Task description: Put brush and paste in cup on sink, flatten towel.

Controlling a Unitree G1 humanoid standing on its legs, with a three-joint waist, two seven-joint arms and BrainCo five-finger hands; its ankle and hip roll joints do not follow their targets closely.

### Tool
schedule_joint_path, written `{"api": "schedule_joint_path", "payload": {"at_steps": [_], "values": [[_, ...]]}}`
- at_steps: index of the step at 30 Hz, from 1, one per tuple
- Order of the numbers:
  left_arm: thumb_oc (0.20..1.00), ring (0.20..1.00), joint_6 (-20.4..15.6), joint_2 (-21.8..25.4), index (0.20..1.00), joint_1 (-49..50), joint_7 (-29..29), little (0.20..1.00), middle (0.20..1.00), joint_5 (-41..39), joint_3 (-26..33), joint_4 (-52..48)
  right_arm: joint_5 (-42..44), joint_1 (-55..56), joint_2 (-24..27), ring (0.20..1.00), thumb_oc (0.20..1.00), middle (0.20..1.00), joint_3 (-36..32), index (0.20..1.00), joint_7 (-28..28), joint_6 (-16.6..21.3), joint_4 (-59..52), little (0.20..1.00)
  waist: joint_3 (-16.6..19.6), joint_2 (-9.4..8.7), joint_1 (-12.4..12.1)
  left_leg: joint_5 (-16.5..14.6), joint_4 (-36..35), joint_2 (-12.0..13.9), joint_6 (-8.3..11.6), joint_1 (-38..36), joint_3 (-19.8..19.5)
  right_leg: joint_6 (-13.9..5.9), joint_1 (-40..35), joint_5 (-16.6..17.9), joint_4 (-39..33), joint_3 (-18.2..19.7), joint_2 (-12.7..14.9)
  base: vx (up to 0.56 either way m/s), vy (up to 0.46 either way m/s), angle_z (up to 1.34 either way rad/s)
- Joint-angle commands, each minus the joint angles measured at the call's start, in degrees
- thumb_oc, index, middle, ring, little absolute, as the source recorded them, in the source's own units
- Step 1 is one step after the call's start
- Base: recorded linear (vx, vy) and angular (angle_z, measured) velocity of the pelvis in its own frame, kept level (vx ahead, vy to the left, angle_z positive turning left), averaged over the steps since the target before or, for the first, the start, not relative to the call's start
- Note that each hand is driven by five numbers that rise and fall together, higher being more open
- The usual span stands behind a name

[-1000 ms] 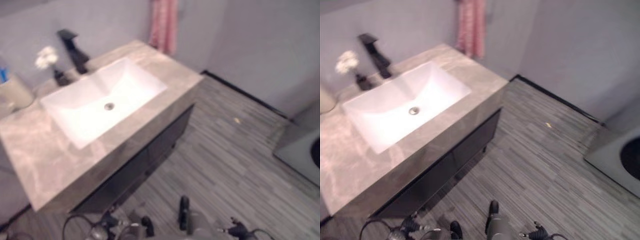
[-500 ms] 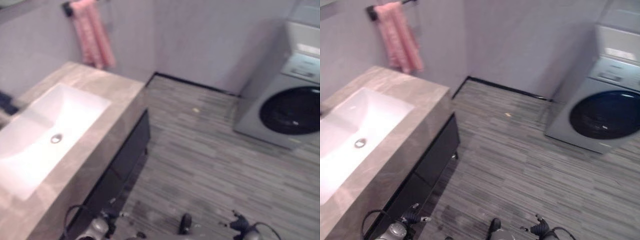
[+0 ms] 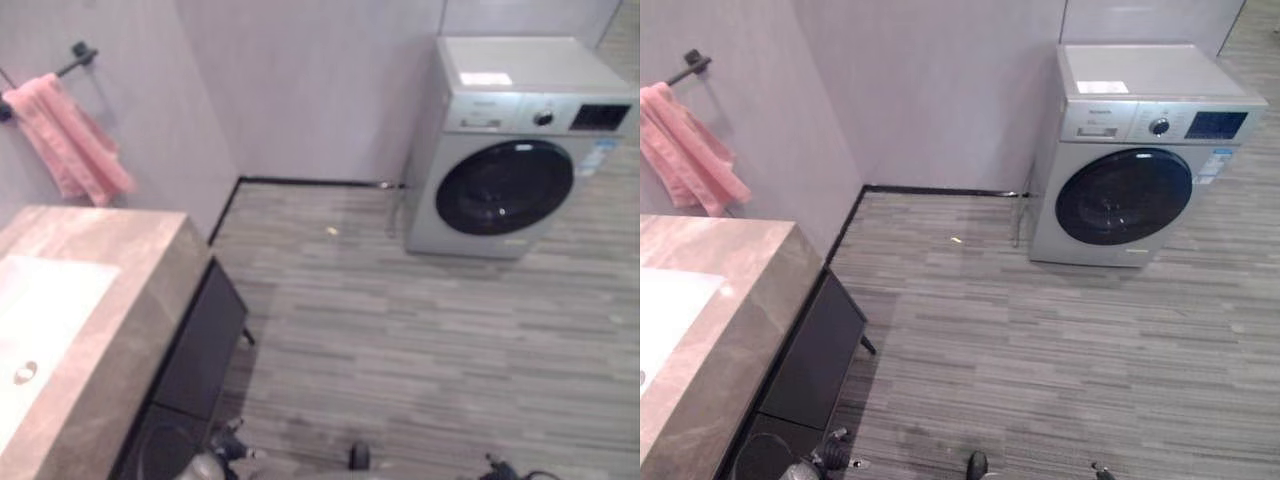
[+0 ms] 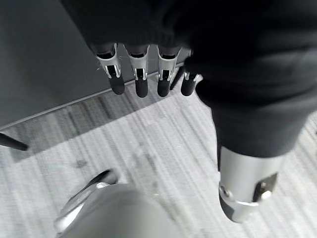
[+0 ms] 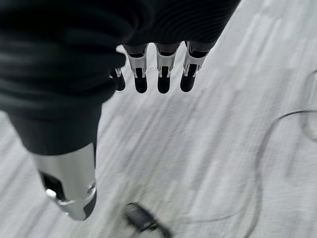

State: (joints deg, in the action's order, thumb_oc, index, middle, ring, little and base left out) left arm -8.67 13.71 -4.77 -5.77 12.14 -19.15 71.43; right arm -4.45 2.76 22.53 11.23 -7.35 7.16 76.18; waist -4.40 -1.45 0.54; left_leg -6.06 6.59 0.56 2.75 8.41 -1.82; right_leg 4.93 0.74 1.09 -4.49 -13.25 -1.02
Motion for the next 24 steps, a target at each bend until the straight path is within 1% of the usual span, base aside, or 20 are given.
{"api": "schedule_joint_path", "payload": {"at_steps": [1,4,7,9,13,14,16,17,18,19,20,21,22,23,24], "values": [[1.000,1.000,-0.7,1.0,1.000,-1.0,0.6,1.000,1.000,-0.3,1.4,2.5,-0.4,-2.5,0.1,1.000,1.000,1.000,-0.9,1.000,-0.1,0.6,0.3,1.000,-0.8,0.04,-1.2,1.7,-2.4,-2.6,-3.65,-3.7,3.5,-7.96,-1.7,-5.4,6.7,1.3,4.2,0.12,0.175,-0.57],[1.000,1.000,-0.5,1.0,1.000,-0.5,0.9,1.000,1.000,-0.5,1.9,3.0,0.2,-3.1,-0.4,1.000,1.000,1.000,-1.2,1.000,0.0,0.4,-0.1,1.000,-0.4,0.44,-1.4,1.2,-4.0,-3.1,-4.72,-5.7,4.4,-8.54,-2.1,-5.5,7.2,2.2,5.0,0.12,0.232,-0.26],[1.000,1.000,-0.6,1.4,1.000,-0.2,1.0,1.000,1.000,-1.0,2.4,2.8,0.4,-3.5,-1.5,1.000,1.000,1.000,-0.2,1.000,0.6,0.6,-1.3,1.000,-0.4,0.39,-1.9,0.3,-4.2,-3.6,-5.71,-6.5,5.6,-9.31,-2.2,-5.3,7.7,2.6,6.0,0.10,0.232,-0.21],[1.000,1.000,-0.7,1.5,1.000,-0.4,1.1,1.000,1.000,-1.3,2.5,2.7,0.1,-4.1,-2.6,1.000,1.000,1.000,1.1,1.000,1.0,0.6,-2.6,1.000,-0.5,0.19,-2.2,-0.7,-3.8,-4.2,-6.60,-6.7,6.1,-10.20,-2.0,-5.2,8.5,2.6,6.8,0.10,0.281,-0.25],[1.000,1.000,-0.7,1.8,1.000,-0.6,1.0,1.000,1.000,-1.3,2.3,2.5,0.4,-4.5,-3.5,1.000,1.000,1.000,2.0,1.000,1.5,0.8,-3.9,1.000,-0.7,-0.11,-2.4,-1.2,-3.9,-4.6,-7.50,-7.0,6.5,-10.82,-0.9,-5.2,10.9,3.2,7.4,0.05,0.157,-0.11],[1.000,1.000,-0.7,2.0,1.000,-0.6,0.9,1.000,1.000,-1.3,2.3,2.5,0.4,-4.5,-3.7,1.000,1.000,1.000,2.3,1.000,1.5,0.8,-4.3,1.000,-0.7,-0.30,-2.4,-1.4,-3.9,-4.7,-7.84,-7.0,6.7,-11.01,0.0,-5.4,12.6,3.2,7.7,0.08,0.258,-0.02],[1.000,1.000,-0.6,2.2,1.000,-1.0,1.1,1.000,1.000,-1.2,1.7,2.1,0.3,-4.6,-4.0,1.000,1.000,1.000,2.8,1.000,1.9,1.0,-4.7,1.000,-1.2,-0.76,-2.2,-2.1,-3.7,-5.3,-8.97,-7.6,6.7,-11.67,2.9,-4.0,20.1,3.4,8.9,0.11,0.281,-0.17],[1.000,1.000,-0.7,2.4,1.000,-1.1,1.2,1.000,1.000,-1.0,1.1,1.9,0.5,-4.4,-4.0,1.000,1.000,1.000,2.8,1.000,2.0,1.0,-4.7,1.000,-1.7,-0.80,-1.7,-2.5,-3.8,-5.8,-9.72,-8.6,6.4,-11.57,5.2,-2.0,25.9,4.0,9.5,0.16,0.293,-0.21],[1.000,1.000,-0.6,2.6,1.000,-1.2,1.4,1.000,1.000,-1.0,0.6,1.3,0.6,-4.5,-4.1,1.000,1.000,1.000,2.8,1.000,1.9,1.0,-4.8,1.000,-2.5,-0.72,-1.6,-3.0,-3.5,-6.0,-10.25,-9.5,6.7,-11.52,7.2,-1.6,31.1,2.7,10.2,0.20,0.255,0.00],[1.000,1.000,-0.5,2.8,1.000,-1.6,1.3,1.000,1.000,-1.0,0.1,0.8,1.3,-4.4,-4.1,1.000,1.000,1.000,2.7,1.000,1.8,1.3,-4.9,1.000,-2.8,-0.96,-1.0,-3.1,-3.5,-6.1,-10.16,-10.1,6.1,-11.27,9.4,-2.9,32.1,4.7,7.4,0.14,0.138,0.15],[1.000,1.000,-0.5,2.8,1.000,-1.6,1.3,1.000,1.000,-1.0,0.1,0.8,1.3,-4.4,-4.1,1.000,1.000,1.000,2.8,1.000,1.8,1.3,-4.9,1.000,-2.8,-0.95,-1.0,-3.1,-3.5,-6.1,-10.14,-10.1,6.1,-11.25,9.4,-2.9,32.1,4.7,7.4,0.16,0.074,0.25],[1.000,1.000,-0.5,3.0,1.000,-1.9,1.3,1.000,1.000,-1.2,0.2,1.1,1.8,-4.3,-4.0,1.000,1.000,1.000,2.7,1.000,1.9,1.5,-5.3,1.000,-2.6,-0.91,-1.6,-3.5,-3.7,-5.7,-9.81,-10.6,7.4,-10.47,10.4,-4.7,27.6,2.1,6.8,0.14,0.040,0.25],[1.000,1.000,-0.4,3.0,1.000,-1.9,1.3,1.000,1.000,-1.3,0.4,1.1,1.9,-4.1,-3.9,1.000,1.000,1.000,2.7,1.000,1.8,1.6,-5.4,1.000,-2.4,-0.71,-1.7,-3.8,-3.8,-5.4,-9.56,-10.7,7.6,-10.35,10.0,-4.7,24.6,0.6,6.7,0.19,0.039,0.11],[1.000,1.000,-0.4,2.8,1.000,-2.0,1.2,1.000,1.000,-1.4,0.4,1.1,2.1,-4.1,-3.6,1.000,1.000,1.000,2.4,1.000,1.7,1.5,-4.4,1.000,-2.3,-0.54,-1.8,-3.9,-3.8,-5.3,-9.42,-10.8,7.6,-10.34,10.2,-4.4,22.2,0.4,6.3,0.22,-0.028,-0.19],[1.000,1.000,-0.5,2.4,1.000,-2.5,1.2,1.000,1.000,-1.7,-0.2,1.4,2.7,-4.2,-3.8,1.000,1.000,1.000,2.1,1.000,1.4,1.6,-2.8,1.000,-2.3,-0.25,-1.6,-4.3,-3.9,-5.3,-8.90,-11.4,6.9,-10.89,11.5,-2.3,15.0,3.7,4.0,0.25,-0.046,-0.29]]}}
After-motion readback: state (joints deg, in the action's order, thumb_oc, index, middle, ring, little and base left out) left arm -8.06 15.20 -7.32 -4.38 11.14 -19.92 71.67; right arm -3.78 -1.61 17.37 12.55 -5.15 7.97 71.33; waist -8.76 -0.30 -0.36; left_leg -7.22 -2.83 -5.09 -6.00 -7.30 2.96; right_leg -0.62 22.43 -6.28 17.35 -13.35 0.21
